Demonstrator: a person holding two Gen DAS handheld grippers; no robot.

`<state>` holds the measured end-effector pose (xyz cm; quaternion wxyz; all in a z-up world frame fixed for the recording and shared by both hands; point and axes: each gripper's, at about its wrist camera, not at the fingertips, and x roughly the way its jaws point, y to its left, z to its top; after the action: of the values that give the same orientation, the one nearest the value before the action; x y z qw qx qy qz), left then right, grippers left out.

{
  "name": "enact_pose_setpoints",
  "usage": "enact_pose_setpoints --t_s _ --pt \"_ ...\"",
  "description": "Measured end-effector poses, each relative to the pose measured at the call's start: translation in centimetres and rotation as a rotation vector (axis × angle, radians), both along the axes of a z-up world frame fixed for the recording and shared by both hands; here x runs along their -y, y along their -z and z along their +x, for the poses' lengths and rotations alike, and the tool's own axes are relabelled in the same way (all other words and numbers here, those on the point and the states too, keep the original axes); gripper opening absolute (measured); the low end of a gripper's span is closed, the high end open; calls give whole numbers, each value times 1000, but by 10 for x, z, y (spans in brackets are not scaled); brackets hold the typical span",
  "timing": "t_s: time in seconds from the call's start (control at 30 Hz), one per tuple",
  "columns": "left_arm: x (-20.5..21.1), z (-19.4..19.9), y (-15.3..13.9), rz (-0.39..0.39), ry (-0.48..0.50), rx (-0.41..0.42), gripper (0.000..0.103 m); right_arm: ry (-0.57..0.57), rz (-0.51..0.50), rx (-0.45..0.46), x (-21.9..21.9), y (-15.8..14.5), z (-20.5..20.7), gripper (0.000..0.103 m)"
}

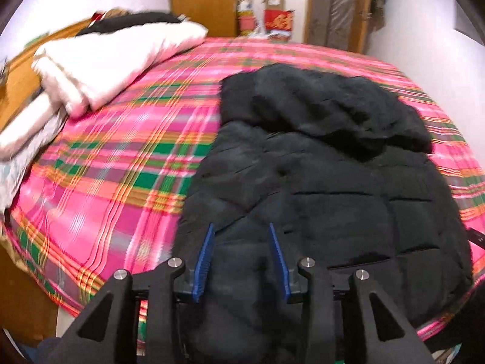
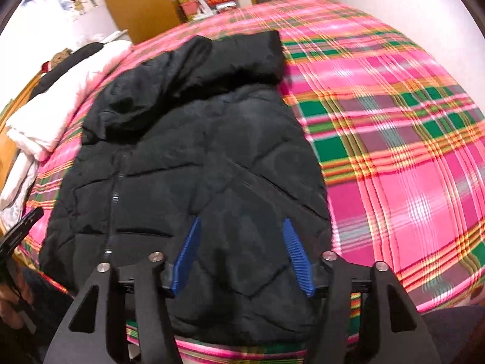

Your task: Fold large clothes

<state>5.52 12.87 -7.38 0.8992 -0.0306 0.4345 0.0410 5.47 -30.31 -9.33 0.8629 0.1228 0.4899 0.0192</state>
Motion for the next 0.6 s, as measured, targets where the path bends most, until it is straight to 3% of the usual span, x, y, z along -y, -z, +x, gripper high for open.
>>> enact_pose_setpoints --t_s 0.13,0.23,0.47,0.6 --pt "-41 5 18 -80 -130 -60 41 68 5 -35 19 11 1 59" --pt "-57 7 25 -126 -190 -69 48 108 5 -56 29 18 2 59" --pt "-53 17 46 -184 -150 -140 49 133 45 -127 41 41 1 65" --pt "-44 15 51 -185 -106 -157 58 140 177 -184 45 53 -6 65"
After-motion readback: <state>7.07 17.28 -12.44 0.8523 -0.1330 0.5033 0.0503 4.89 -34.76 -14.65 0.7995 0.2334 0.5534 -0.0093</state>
